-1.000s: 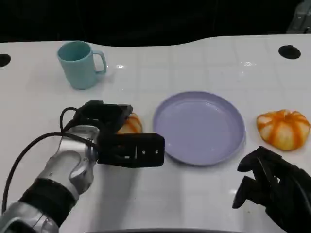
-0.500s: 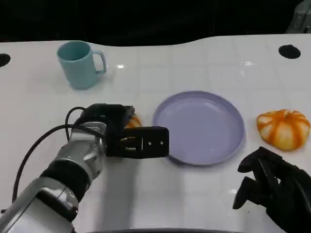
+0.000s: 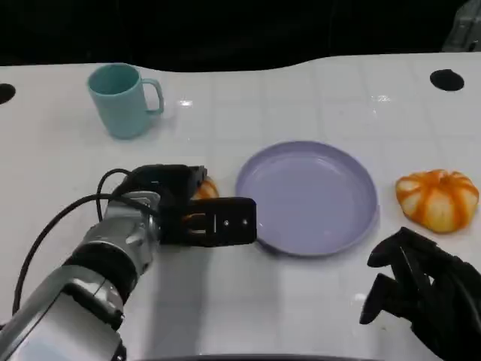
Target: Grasp the bread from the table and place it into the plate.
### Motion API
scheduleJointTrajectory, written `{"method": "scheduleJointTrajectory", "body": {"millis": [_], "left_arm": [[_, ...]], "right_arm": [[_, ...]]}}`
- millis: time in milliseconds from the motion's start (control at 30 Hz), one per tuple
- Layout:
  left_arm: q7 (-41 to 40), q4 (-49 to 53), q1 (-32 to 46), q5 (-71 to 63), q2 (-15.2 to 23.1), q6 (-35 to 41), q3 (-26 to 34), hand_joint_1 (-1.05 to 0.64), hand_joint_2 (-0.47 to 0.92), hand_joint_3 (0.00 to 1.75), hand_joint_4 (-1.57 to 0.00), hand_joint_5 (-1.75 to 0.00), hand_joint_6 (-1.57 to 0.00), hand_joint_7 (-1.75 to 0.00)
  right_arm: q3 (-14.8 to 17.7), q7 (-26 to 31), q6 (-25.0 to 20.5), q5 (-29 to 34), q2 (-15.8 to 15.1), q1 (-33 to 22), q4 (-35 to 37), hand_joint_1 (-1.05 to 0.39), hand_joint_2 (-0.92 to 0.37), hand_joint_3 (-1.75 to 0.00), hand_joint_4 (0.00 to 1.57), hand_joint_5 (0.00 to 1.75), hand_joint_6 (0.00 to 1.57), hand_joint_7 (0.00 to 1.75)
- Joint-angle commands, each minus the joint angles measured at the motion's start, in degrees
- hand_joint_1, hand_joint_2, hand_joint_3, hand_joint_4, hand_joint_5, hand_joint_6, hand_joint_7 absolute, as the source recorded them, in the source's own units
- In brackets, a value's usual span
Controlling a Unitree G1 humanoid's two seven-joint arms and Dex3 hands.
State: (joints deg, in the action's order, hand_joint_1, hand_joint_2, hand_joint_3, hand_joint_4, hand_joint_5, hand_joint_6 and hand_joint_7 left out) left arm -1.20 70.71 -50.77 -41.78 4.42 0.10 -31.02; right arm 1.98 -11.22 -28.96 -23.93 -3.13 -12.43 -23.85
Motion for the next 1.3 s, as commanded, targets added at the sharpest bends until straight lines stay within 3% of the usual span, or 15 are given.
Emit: {"method": "scheduleJointTrajectory", "body": {"millis": [33, 100, 167, 200, 233, 333, 367, 400, 467, 600, 700, 867, 933, 1200, 1300], "left_arm": [[-5.01, 2.13, 0.48, 1.16, 1.15, -3.09, 0.65, -0.19, 0.92, 0.11, -0.72, -0.48, -0.71, -0.08], [-7.18, 2.47, 0.64, 1.15, 1.45, -4.38, 0.57, -0.25, 0.92, 0.12, -0.72, -1.23, -1.01, -0.08], [-10.30, 2.62, 0.91, 0.88, 1.70, -5.45, 0.29, -0.28, 0.92, 0.07, -0.75, -1.48, -1.16, -0.10], [-12.08, 2.66, 1.05, 0.65, 1.84, -5.92, 0.04, -0.29, 0.92, 0.22, -0.77, -1.64, -1.19, -0.12], [-13.75, 2.63, 1.15, 0.62, 1.95, -6.41, -0.03, -0.29, 0.92, 0.26, -0.76, -1.69, -1.18, -0.13], [-16.95, 2.44, 0.97, 0.48, 2.24, -7.28, -0.32, -0.27, 0.92, 0.31, -0.76, -1.74, -1.15, -0.14], [-17.56, 2.31, 0.77, 0.40, 2.41, -7.61, -0.43, -0.26, 0.92, 0.30, -0.77, -1.74, -1.10, -0.30], [-17.95, 2.25, 0.62, 0.35, 2.52, -7.86, -0.49, -0.25, 0.92, 0.29, -0.78, -1.74, -0.96, -0.65], [-17.55, 2.13, -0.13, 0.40, 2.59, -7.42, -0.36, -0.24, 0.92, 0.29, -0.77, -1.75, -0.85, -0.84], [-17.02, 1.43, -0.97, 1.96, 2.59, -7.30, 1.30, -0.24, 0.92, 0.34, -0.77, -1.75, -0.87, -0.74], [-16.97, 0.51, -1.21, 3.60, 2.48, -7.33, 2.85, -0.25, 0.92, 0.25, -0.78, -1.72, -0.85, -0.45], [-12.97, -2.57, -2.51, 8.31, 1.49, -3.98, 7.10, -0.25, 0.92, 0.28, -0.80, -1.70, -0.91, -0.26], [-12.25, -4.28, -2.70, 9.51, 1.20, -3.58, 8.17, -0.23, 0.92, 0.30, -0.81, -1.73, -0.97, -0.26], [-9.04, -9.94, -5.15, 11.29, -1.26, 0.68, 9.18, -0.26, 0.92, 0.27, -0.77, -1.75, -0.91, -0.18], [-9.04, -10.81, -5.98, 10.47, -2.08, 1.52, 8.32, -0.27, 0.92, 0.31, -0.79, -1.75, -0.99, -0.21]], "right_arm": [[0.99, 0.10, 0.03, -0.62, -0.58, -0.60, -0.97, -0.44, -0.92, -0.44, 0.62, 1.75, 0.48, 1.61], [0.93, 0.16, 0.03, -0.47, -0.63, -0.66, -1.07, -0.44, -0.92, -0.44, 0.62, 1.75, 0.48, 1.61], [0.91, 0.05, 0.12, -0.40, -0.70, -0.71, -1.09, -0.44, -0.92, -0.44, 0.62, 1.75, 0.48, 1.61], [0.93, -0.03, 0.18, -0.39, -0.72, -0.69, -1.03, -0.44, -0.92, -0.44, 0.62, 1.75, 0.48, 1.61], [0.88, -0.08, 0.35, -0.21, -0.80, -0.66, -0.94, -0.44, -0.92, -0.44, 0.62, 1.75, 0.48, 1.60], [0.94, 0.15, 0.25, -0.23, -0.60, -0.56, -0.85, -0.44, -0.92, -0.44, 0.62, 1.75, 0.49, 1.60], [1.01, 0.22, 0.15, -0.36, -0.49, -0.50, -0.81, -0.44, -0.92, -0.44, 0.62, 1.75, 0.49, 1.60], [1.04, 0.25, 0.10, -0.43, -0.44, -0.47, -0.78, -0.44, -0.92, -0.44, 0.62, 1.75, 0.49, 1.60], [1.16, 0.33, -0.22, -0.62, -0.43, -0.39, -0.84, -0.44, -0.92, -0.43, 0.62, 1.75, 0.49, 1.60], [1.10, 0.27, -0.06, -0.30, -0.56, -0.33, -0.80, -0.44, -0.92, -0.43, 0.62, 1.75, 0.48, 1.60], [1.03, 0.17, 0.16, -0.15, -0.59, -0.35, -0.78, -0.43, -0.92, -0.44, 0.62, 1.75, 0.48, 1.61], [1.06, -0.19, 0.32, -0.20, -0.75, -0.29, -0.53, -0.43, -0.92, -0.44, 0.62, 1.75, 0.48, 1.61], [1.07, -0.18, 0.28, -0.21, -0.71, -0.23, -0.46, -0.44, -0.92, -0.44, 0.62, 1.75, 0.48, 1.62], [1.01, 0.10, 0.14, -0.07, -0.54, 0.05, -0.08, -0.44, -0.92, -0.43, 0.62, 1.75, 0.49, 1.62], [0.86, 0.11, 0.31, 0.14, -0.54, 0.06, -0.01, -0.44, -0.92, -0.43, 0.62, 1.75, 0.49, 1.62]]}}
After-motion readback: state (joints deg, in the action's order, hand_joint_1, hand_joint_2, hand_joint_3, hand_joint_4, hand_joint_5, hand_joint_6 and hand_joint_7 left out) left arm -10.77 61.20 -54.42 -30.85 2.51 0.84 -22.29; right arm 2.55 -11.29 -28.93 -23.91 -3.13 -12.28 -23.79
